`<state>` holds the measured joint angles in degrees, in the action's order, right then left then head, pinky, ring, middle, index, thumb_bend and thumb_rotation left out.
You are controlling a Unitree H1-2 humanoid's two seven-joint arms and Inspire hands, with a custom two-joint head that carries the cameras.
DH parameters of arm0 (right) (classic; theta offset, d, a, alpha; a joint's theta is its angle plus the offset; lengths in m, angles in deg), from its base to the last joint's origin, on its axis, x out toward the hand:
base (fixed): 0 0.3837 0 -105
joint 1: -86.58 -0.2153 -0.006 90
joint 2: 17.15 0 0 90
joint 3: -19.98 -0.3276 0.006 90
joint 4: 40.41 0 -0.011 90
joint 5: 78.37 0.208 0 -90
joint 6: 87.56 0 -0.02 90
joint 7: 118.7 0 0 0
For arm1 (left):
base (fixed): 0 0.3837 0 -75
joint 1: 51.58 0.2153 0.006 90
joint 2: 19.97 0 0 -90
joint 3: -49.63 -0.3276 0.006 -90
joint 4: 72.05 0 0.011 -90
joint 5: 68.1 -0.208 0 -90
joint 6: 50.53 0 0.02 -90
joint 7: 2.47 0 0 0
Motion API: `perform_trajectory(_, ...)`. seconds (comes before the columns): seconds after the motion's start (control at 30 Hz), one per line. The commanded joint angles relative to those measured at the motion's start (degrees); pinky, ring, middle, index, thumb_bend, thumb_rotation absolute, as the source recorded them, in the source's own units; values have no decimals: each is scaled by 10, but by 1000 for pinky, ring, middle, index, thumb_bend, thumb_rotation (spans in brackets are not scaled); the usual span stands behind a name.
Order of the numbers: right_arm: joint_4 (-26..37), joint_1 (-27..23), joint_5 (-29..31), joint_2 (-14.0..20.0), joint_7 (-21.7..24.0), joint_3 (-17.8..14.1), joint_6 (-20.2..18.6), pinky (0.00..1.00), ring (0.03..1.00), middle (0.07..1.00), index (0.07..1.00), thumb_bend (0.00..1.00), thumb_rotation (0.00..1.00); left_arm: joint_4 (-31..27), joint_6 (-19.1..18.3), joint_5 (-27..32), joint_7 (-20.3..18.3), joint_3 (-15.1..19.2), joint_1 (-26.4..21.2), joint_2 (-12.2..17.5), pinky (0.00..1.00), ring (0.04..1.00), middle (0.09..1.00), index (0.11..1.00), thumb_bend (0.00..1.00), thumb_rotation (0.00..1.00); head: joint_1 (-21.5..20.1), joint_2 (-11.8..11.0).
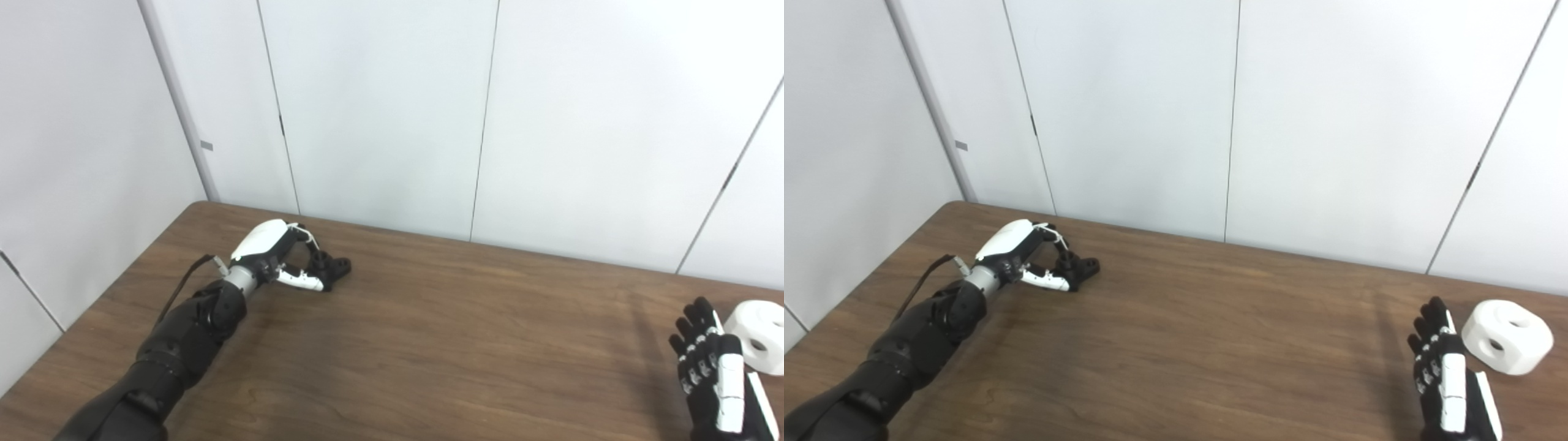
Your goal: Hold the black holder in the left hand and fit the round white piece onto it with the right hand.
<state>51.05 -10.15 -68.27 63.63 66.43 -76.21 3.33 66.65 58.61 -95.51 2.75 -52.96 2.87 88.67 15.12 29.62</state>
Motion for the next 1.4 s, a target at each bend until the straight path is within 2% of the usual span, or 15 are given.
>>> perform_trajectory(0.0, 15, -22, 4, 1, 0, -2, 15, 1000, 1000, 1000, 1000, 484, 1000, -35, 6, 4, 2, 8, -16, 10, 1000, 949, 764, 483, 521, 44, -2, 0)
perform_trajectory(0.2, 21, -23, 2, 0, -1, 0, 11, 1000, 1000, 1000, 1000, 488, 1000, -83, -14, 12, -9, 21, 4, -10, 1000, 984, 786, 483, 522, 45, -12, 2)
perform_trajectory(0.4, 21, -25, -4, 2, -2, 0, 18, 1000, 1000, 1000, 1000, 515, 1000, -147, -55, 3, -36, 18, 25, -28, 1000, 1000, 895, 482, 525, 54, -22, 4)
perform_trajectory(0.63, 41, -23, -10, -2, -6, 5, 13, 1000, 1000, 1000, 1000, 536, 1000, -226, -68, 5, -69, 9, 53, -51, 1000, 1000, 925, 482, 525, 55, -51, 15)
perform_trajectory(0.83, 59, -25, -10, -9, -12, 8, 4, 1000, 1000, 979, 980, 561, 1000, -292, -78, -1, -93, -3, 78, -76, 1000, 1000, 917, 482, 525, 54, -72, 24)
perform_trajectory(1.07, 76, -26, -21, -22, -25, 14, -8, 995, 994, 962, 961, 533, 1000, -325, -62, -4, -103, -15, 93, -108, 1000, 1000, 905, 482, 525, 54, -96, 31)
perform_trajectory(1.37, 95, -25, -29, -26, -30, 20, -9, 976, 995, 973, 973, 536, 1000, -320, -34, -23, -87, -35, 109, -146, 1000, 1000, 898, 481, 524, 56, -116, 37)
